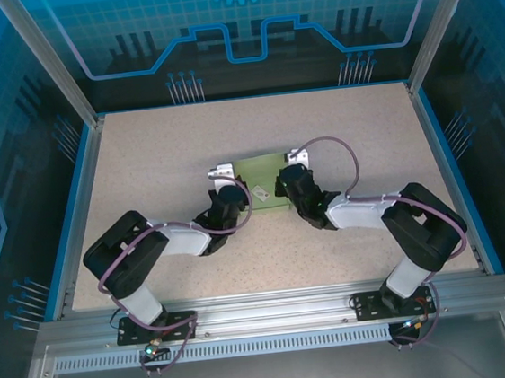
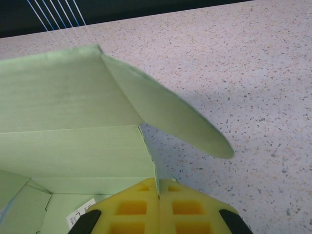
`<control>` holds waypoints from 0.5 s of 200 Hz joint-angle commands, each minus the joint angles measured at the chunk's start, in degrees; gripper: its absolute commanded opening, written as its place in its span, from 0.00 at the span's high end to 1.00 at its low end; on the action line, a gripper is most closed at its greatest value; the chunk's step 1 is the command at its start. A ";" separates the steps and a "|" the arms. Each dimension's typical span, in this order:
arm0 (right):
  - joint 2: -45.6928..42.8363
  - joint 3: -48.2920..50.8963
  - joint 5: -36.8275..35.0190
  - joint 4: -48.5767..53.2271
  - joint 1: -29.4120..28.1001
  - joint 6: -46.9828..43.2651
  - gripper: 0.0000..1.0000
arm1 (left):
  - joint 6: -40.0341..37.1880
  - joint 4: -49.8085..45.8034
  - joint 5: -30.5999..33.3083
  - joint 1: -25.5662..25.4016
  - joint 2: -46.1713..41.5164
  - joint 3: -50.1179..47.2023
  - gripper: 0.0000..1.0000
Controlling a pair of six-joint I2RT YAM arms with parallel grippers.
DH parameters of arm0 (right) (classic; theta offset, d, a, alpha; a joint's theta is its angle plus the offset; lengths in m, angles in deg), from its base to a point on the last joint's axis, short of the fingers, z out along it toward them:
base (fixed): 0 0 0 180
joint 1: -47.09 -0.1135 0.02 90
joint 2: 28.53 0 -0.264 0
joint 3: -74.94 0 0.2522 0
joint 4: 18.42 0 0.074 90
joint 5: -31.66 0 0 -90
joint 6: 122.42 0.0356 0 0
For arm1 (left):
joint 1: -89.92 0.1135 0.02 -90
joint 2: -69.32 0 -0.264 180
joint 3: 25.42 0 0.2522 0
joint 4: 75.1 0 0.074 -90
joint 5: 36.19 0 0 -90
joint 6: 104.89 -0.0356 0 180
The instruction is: Fold the paper box
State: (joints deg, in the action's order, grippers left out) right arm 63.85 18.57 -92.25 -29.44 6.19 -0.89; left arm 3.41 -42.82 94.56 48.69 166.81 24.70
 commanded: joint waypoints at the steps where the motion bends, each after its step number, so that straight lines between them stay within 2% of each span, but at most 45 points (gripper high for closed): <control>1: -1.40 1.83 0.80 -2.78 -1.91 2.29 0.98 | -1.39 1.63 0.18 -0.91 1.72 -1.70 1.00; 27: -2.02 2.62 -0.87 -0.71 -3.13 5.84 0.98 | -1.70 1.84 1.54 -1.86 2.14 -2.30 1.00; 56: -2.87 1.55 -6.04 5.26 -5.47 10.25 0.97 | -1.33 2.03 2.18 -2.69 2.35 -3.04 1.00; 100: -3.17 -1.30 -5.84 14.58 -5.15 12.48 0.90 | -1.34 1.19 2.60 -3.02 1.43 -3.58 1.00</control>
State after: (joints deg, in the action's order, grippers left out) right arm 61.36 19.36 -97.81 -22.97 1.62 8.11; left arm 2.52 -38.98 97.79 46.57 167.64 22.63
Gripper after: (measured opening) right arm 0.089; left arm 0.051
